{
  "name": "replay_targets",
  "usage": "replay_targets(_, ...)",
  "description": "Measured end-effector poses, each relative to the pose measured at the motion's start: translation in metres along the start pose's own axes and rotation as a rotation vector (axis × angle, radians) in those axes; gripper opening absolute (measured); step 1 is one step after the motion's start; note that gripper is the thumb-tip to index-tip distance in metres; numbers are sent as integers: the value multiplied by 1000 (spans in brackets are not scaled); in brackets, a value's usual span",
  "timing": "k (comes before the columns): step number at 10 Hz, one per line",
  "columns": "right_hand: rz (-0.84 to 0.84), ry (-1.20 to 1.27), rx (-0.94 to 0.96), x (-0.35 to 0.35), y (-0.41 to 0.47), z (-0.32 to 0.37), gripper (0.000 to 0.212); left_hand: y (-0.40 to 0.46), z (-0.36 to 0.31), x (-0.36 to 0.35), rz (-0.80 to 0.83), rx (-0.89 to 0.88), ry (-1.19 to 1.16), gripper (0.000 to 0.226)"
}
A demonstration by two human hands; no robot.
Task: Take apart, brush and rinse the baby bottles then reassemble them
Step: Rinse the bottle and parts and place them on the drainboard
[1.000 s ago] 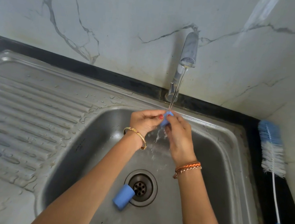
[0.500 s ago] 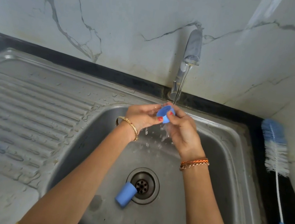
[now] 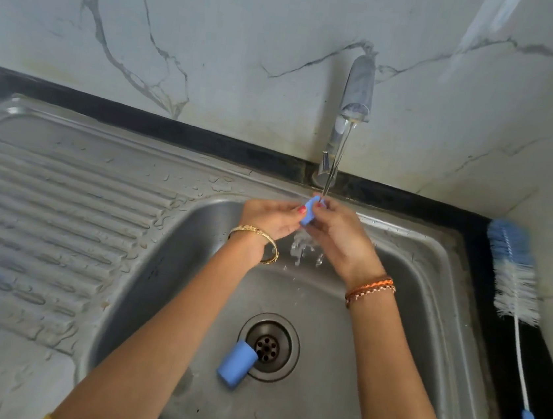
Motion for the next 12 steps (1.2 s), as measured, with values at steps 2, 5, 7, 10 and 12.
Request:
replay_targets(2,-118,-653,233,12,-10,23,42,-9,8,3,43,59,128,38)
replay_targets(5,73,113,168,19,-49,25,23,-42,9,13,59,59,88,27)
replay_targets(7,-108,-1370,-76,54,-63,-100,22,-64,57,54,29,202,309,29)
replay_targets(10,-27,74,5,8,-88,-44,19,-85,46,104,-12,65,338,19)
replay_targets(12,-252,-1424,-100,2,-92,-122,35,-89,31,153,-78,-128,532,17)
Point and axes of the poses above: each hand's wrist, its own y-axis towards the middle knuckle, its own x-axis out of the back of the hand, z = x × y, the point moved 6 cm from there along y, towards the middle knuckle, and after that the axes turned 4 degrees about -z, right-handed, at the moved point
